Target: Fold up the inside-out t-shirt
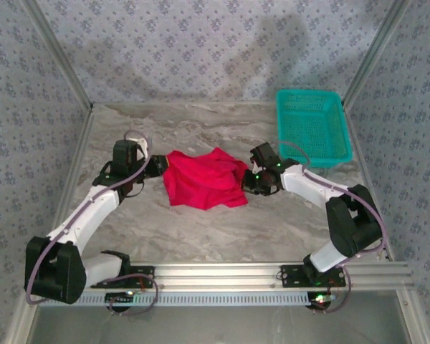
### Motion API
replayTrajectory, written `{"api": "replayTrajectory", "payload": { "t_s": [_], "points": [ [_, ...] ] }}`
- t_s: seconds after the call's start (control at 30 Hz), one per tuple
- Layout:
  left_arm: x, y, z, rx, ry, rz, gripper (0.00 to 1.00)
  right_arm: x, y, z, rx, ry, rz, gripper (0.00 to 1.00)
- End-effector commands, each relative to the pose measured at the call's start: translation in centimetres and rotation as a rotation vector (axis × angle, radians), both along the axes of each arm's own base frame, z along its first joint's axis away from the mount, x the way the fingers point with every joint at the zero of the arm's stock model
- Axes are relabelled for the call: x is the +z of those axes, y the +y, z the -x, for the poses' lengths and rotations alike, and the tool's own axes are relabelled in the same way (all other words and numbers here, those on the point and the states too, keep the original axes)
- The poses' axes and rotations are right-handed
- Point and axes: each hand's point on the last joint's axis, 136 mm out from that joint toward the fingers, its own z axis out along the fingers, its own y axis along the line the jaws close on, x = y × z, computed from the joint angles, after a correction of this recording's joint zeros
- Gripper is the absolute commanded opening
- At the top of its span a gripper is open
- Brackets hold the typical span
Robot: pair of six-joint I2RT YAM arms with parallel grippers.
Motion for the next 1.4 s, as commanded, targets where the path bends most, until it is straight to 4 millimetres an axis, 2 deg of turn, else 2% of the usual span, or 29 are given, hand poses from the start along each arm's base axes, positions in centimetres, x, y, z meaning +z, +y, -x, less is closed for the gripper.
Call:
{"api": "replayTrajectory", "payload": {
  "t_s": [0.0, 0.1, 0.2, 0.27, 0.4, 0.57, 0.67, 0.7, 0.73, 0.77, 0.83, 0.87, 0.97, 1.17, 1.2, 1.23, 1.3, 1.37],
  "points": [
    [1.4, -2.1, 1.1, -0.135, -0.078, -0.140, 0.47, 0.6, -0.4, -0.7, 0.007, -0.037, 0.043, 0.00],
    [2.4, -6.8, 3.5, -0.372, -0.178, -0.214, 0.74, 2.4, -0.1, -1.4, 0.005, -0.069, 0.021, 0.00],
    [1.9, -11.1, 6.4, -0.615, -0.261, -0.230, 0.82, 4.2, 0.5, -2.0, 0.010, -0.103, -0.010, 0.00],
    [1.1, -12.8, 7.6, -0.709, -0.304, -0.263, 0.83, 4.8, 0.7, -2.3, 0.011, -0.113, -0.015, 0.00],
    [-0.6, -14.9, 7.4, -0.775, -0.368, -0.363, 0.87, 5.3, 0.8, -2.4, 0.013, -0.115, -0.021, 0.00],
    [-3.1, -16.5, 4.7, -0.793, -0.359, -0.493, 0.88, 5.4, 0.8, -2.0, 0.018, -0.107, -0.021, 0.00],
    [-5.2, -16.8, 2.7, -0.792, -0.336, -0.597, 0.84, 5.6, 0.6, -1.8, 0.041, -0.123, -0.009, 0.00],
    [-5.7, -16.7, 2.0, -0.787, -0.330, -0.633, 0.77, 5.6, 0.5, -1.7, 0.043, -0.125, -0.005, 0.00],
    [-5.8, -16.5, 1.2, -0.778, -0.322, -0.652, 0.61, 5.7, 0.3, -1.6, 0.044, -0.126, 0.000, 0.00],
    [-5.5, -16.3, 0.4, -0.763, -0.309, -0.655, 0.38, 5.8, 0.2, -1.5, 0.046, -0.129, 0.005, 0.00],
    [-4.0, -15.7, -0.7, -0.743, -0.281, -0.631, 0.02, 5.8, -0.1, -1.5, 0.048, -0.131, 0.021, 0.00],
    [-3.0, -15.4, -1.2, -0.728, -0.277, -0.624, 0.00, 5.8, -0.4, -1.5, 0.047, -0.131, 0.031, 0.00],
    [1.3, -14.5, -2.4, -0.688, -0.338, -0.624, 0.00, 5.7, -1.2, -1.8, 0.040, -0.146, 0.081, 0.00],
    [8.4, -13.3, -2.8, -0.652, -0.436, -0.634, 0.00, 6.0, -3.2, -2.6, 0.024, -0.148, 0.216, 0.00],
    [9.4, -13.0, -2.9, -0.639, -0.456, -0.642, 0.00, 7.2, -3.4, -3.7, 0.009, -0.176, 0.233, 0.00],
    [10.9, -12.6, -3.0, -0.621, -0.485, -0.650, 0.00, 7.7, -3.8, -4.2, 0.003, -0.183, 0.252, 0.00],
    [14.3, -11.8, -3.6, -0.564, -0.557, -0.668, 0.00, 10.4, -4.7, -6.4, -0.038, -0.235, 0.276, 0.00],
    [19.3, -10.1, -4.7, -0.438, -0.653, -0.680, 0.00, 14.3, -5.0, -8.7, -0.069, -0.309, 0.249, 0.00]
  ]
}}
